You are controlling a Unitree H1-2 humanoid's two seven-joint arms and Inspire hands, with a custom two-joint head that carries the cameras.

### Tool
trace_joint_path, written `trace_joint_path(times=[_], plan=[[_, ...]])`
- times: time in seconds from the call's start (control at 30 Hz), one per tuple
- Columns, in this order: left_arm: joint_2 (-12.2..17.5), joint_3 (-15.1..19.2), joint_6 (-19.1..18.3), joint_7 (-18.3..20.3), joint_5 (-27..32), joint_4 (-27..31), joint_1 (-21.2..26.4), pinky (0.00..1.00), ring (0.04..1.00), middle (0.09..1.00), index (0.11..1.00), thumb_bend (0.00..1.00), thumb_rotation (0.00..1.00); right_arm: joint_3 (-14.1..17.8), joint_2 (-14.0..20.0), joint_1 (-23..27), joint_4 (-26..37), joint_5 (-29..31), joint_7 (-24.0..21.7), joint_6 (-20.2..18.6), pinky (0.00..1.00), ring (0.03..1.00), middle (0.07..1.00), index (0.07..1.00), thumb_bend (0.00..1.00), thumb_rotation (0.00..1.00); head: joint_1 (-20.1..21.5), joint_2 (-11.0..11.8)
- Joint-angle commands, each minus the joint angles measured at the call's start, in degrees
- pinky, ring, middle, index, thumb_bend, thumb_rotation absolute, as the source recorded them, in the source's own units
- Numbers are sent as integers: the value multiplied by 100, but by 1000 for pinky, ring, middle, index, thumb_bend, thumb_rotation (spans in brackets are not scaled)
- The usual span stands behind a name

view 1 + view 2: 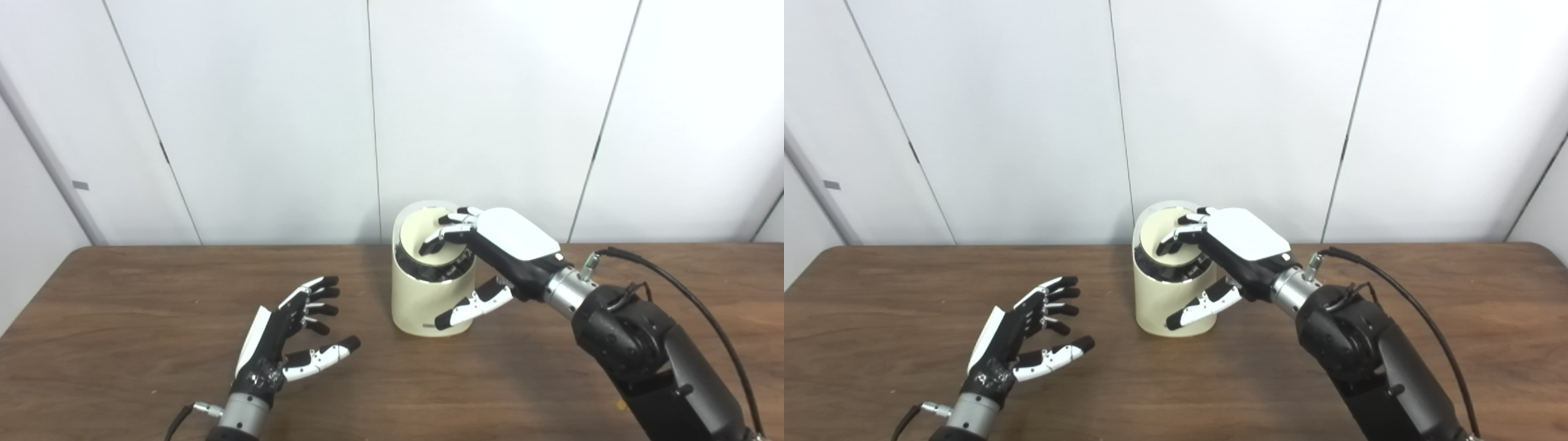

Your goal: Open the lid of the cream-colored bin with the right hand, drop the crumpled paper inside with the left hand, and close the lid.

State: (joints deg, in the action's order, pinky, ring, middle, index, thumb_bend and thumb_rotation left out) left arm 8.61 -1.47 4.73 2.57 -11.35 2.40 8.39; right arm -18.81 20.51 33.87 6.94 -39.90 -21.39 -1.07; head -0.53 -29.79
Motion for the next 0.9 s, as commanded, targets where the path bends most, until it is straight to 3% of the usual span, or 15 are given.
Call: trace_joint_path(times=[0.0, 0.47, 0.87], plan=[[55, 32, 26, -35, -18, 233, 63, 578, 709, 803, 837, 718, 181, 47, 52, 104, 145, -34, 5, 39, 964, 901, 713, 702, 745, 477, -3, -14], [70, 33, -80, -3, 26, 325, 29, 588, 711, 801, 837, 722, 183, -98, 155, 67, 227, -299, -356, -146, 1000, 912, 711, 712, 733, 549, -8, -66], [50, 22, -123, 4, 28, 361, 18, 586, 715, 799, 837, 729, 197, -360, 337, 172, 225, -574, -947, -276, 983, 894, 717, 723, 804, 643, -26, -121]])
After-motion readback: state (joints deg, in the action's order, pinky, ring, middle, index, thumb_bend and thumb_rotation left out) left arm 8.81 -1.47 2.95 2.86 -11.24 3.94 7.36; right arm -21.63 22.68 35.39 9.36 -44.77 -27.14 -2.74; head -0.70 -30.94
